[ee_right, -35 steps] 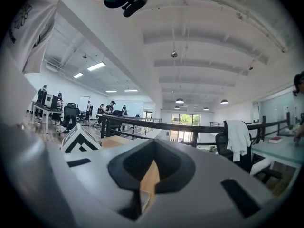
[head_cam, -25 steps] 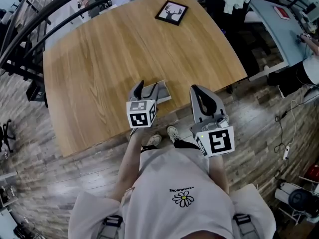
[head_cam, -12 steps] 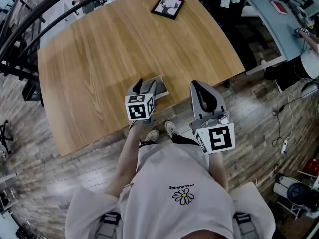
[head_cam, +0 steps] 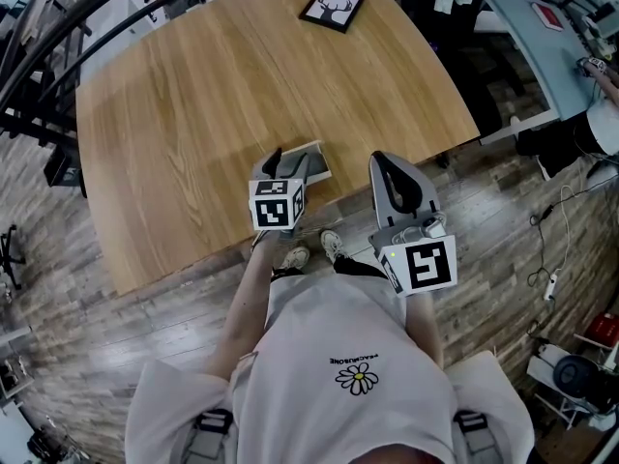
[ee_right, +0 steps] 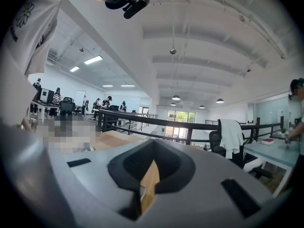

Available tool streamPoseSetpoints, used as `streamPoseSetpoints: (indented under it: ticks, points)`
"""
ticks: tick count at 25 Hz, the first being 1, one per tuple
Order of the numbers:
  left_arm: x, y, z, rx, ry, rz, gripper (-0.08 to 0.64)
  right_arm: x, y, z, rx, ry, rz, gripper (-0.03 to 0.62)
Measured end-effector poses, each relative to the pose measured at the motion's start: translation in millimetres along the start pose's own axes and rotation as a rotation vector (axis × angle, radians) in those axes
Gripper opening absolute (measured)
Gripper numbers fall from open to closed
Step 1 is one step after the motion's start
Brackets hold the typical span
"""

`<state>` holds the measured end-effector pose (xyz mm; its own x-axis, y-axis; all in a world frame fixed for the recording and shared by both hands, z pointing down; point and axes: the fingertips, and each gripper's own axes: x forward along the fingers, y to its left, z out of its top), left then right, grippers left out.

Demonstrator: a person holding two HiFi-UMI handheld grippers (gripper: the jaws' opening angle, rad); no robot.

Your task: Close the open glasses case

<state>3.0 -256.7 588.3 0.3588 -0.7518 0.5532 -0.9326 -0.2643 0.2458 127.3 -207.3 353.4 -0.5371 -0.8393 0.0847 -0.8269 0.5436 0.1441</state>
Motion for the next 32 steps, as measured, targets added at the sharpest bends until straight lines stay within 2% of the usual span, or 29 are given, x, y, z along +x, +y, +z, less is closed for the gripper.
streamPoseSetpoints:
  ticks: [6, 13, 21, 32]
  points:
    - [-5.9, -7.5, -4.9, 0.000, 0.030, -0.040, 0.238, 2.4, 5.2, 4.2, 0.003, -0.014, 0.020, 0.008]
    - [-11.4, -10.0, -6.6, -0.069, 0.049, -0.075, 0.238, 4.2, 20.5, 4.9, 0.003, -0.018, 0.066, 0.008]
    - [-21.9, -20.7, -20.6, -0.102, 0.060, -0.075, 0.238, 3.6, 27.6, 3.9, 0.011, -0.021, 0.097, 0.008]
    - [-24.3, -28.8, -34.8, -0.093, 0.080, -0.066, 0.236, 5.3, 33.5, 0.1, 0.024, -0.014, 0.125, 0.008]
